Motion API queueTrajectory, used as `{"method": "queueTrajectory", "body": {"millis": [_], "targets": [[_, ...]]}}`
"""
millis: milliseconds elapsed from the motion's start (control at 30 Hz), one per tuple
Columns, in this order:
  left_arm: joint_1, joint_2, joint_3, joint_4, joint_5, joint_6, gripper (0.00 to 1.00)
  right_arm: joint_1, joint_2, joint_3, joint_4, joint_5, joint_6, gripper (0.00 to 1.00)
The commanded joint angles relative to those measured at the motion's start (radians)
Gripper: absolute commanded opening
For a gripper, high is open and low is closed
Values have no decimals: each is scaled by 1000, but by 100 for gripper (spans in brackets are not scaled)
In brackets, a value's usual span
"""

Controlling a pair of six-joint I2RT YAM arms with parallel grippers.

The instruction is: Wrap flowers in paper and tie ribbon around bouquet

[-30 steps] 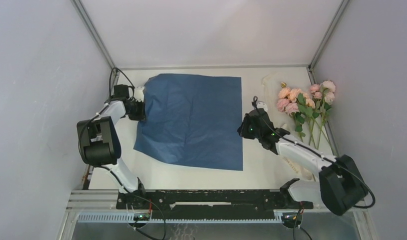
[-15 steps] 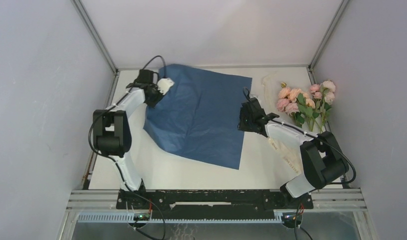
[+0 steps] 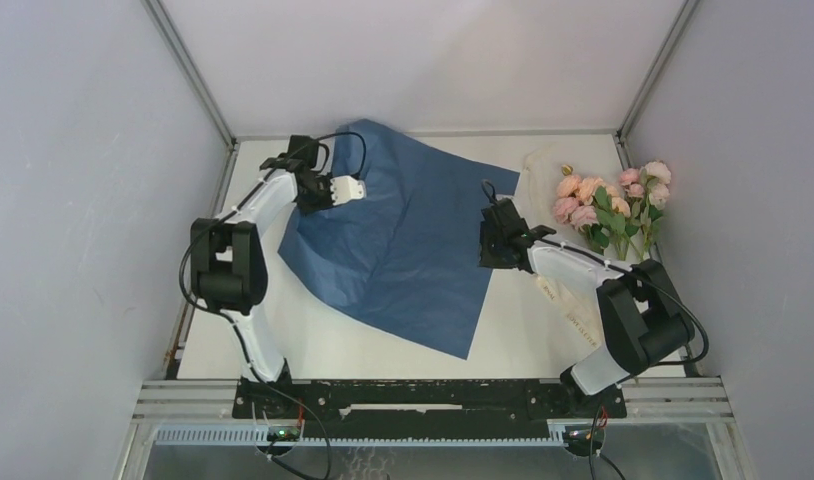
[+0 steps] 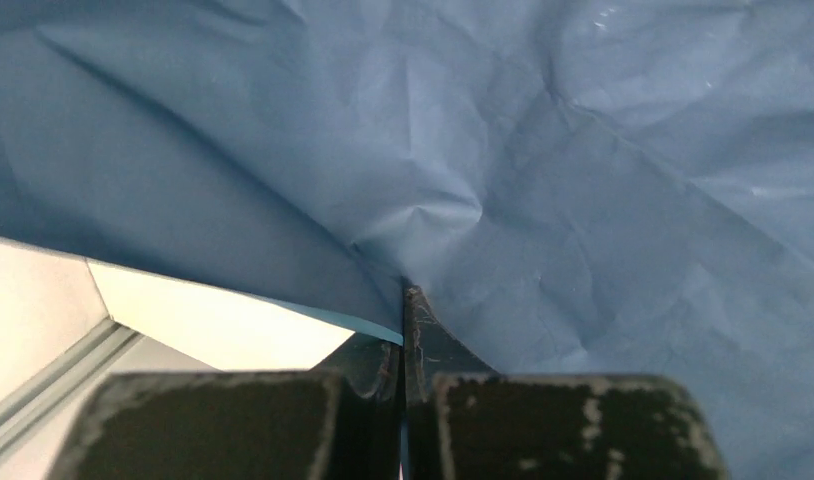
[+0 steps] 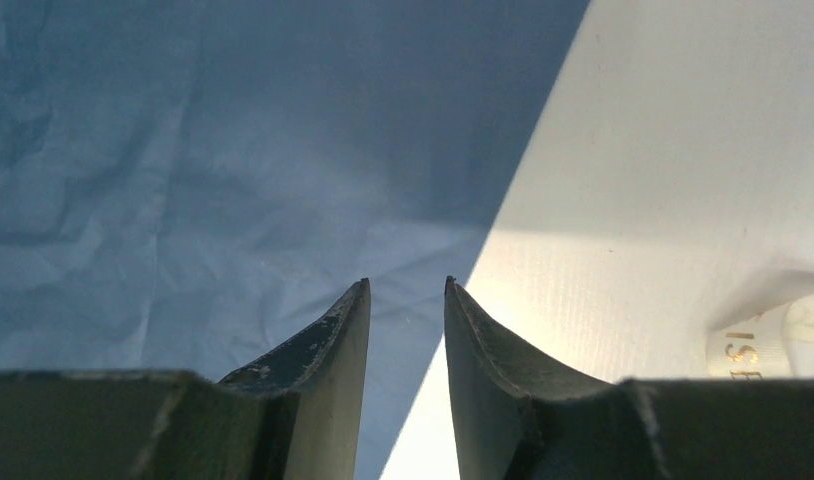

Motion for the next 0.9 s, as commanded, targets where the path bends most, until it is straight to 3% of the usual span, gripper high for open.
{"method": "queueTrajectory", "body": {"millis": [0, 167, 333, 667, 733, 800, 867], "targets": [[-25, -210, -145, -97, 83, 194, 0, 62, 18, 38, 29, 31, -5, 41], [-80, -407, -325, -79, 110, 299, 0, 135, -38, 33, -41, 119, 13, 41], [-83, -358, -274, -77, 105, 259, 0, 85, -136, 9, -81, 125, 10, 42], [-83, -44, -4, 178, -49, 36, 3, -320, -265, 1, -152, 151, -68, 42], [-84, -8, 39, 227, -110, -31, 21, -413, -290, 0, -147, 139, -81, 42], [-81, 5, 64, 255, -166, -99, 60, -515, -305, -1, -143, 137, -93, 42], [-78, -9, 67, 266, -197, -161, 88, -622, -313, -1, -133, 147, -112, 42]]}}
